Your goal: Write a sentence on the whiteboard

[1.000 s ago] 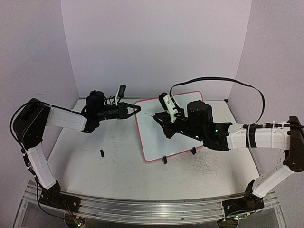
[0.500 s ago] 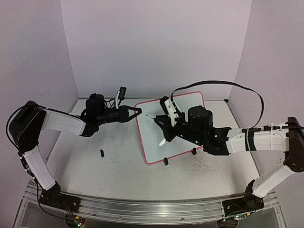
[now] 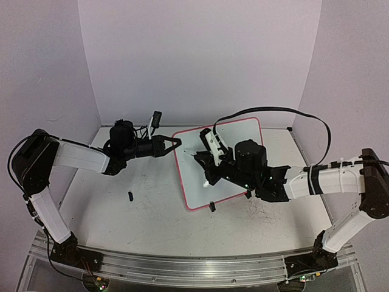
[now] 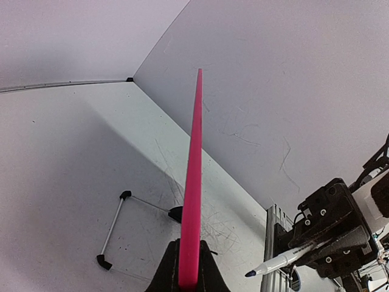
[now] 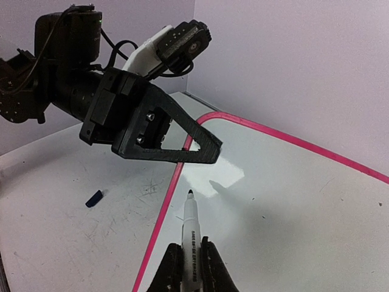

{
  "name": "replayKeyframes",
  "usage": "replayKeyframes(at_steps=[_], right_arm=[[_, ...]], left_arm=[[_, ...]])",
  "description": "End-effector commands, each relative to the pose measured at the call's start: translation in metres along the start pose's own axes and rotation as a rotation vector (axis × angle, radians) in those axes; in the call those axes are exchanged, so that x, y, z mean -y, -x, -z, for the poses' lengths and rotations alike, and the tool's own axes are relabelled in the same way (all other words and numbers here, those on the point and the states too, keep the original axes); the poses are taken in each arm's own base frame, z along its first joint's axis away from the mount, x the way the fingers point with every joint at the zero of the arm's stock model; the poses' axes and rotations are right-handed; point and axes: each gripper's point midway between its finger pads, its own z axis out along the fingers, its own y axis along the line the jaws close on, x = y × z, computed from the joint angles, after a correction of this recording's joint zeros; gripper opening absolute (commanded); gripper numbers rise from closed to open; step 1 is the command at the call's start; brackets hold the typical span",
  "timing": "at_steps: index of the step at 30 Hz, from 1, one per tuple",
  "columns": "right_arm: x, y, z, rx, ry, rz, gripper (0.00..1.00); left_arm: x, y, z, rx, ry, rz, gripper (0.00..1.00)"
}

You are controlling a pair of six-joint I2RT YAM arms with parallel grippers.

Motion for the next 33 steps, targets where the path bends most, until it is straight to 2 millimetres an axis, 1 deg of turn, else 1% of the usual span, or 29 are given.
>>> replayKeyframes(at_steps=[1, 9, 16, 21, 29, 33], right_arm=[[0.001, 0.019, -0.002, 0.062, -0.016, 0.001, 0.0], [0.001, 0.019, 0.001, 0.071, -0.017, 0.005, 0.0], [0.0, 0.016, 0.002, 0.064, -0.018, 0.012, 0.0], [-0.001, 0.018, 0.005, 0.072, -0.016, 0.007, 0.0], [-0.013, 0.016, 0.002, 0.065, 0.023, 0.009, 0.0], [-0.016, 0.013, 0.001, 0.055, 0.02, 0.019, 0.0]], left_arm=[[0.0, -0.016, -0.001, -0.043, 0.015, 0.0, 0.0], [0.0, -0.015, -0.001, -0.044, 0.017, -0.002, 0.0], [-0.002, -0.017, -0.003, -0.053, 0.019, 0.004, 0.0], [-0.003, -0.017, -0.003, -0.055, 0.02, 0.004, 0.0], [-0.003, -0.017, -0.003, -0.057, 0.023, 0.005, 0.0], [-0.003, -0.017, -0.003, -0.058, 0.023, 0.004, 0.0]])
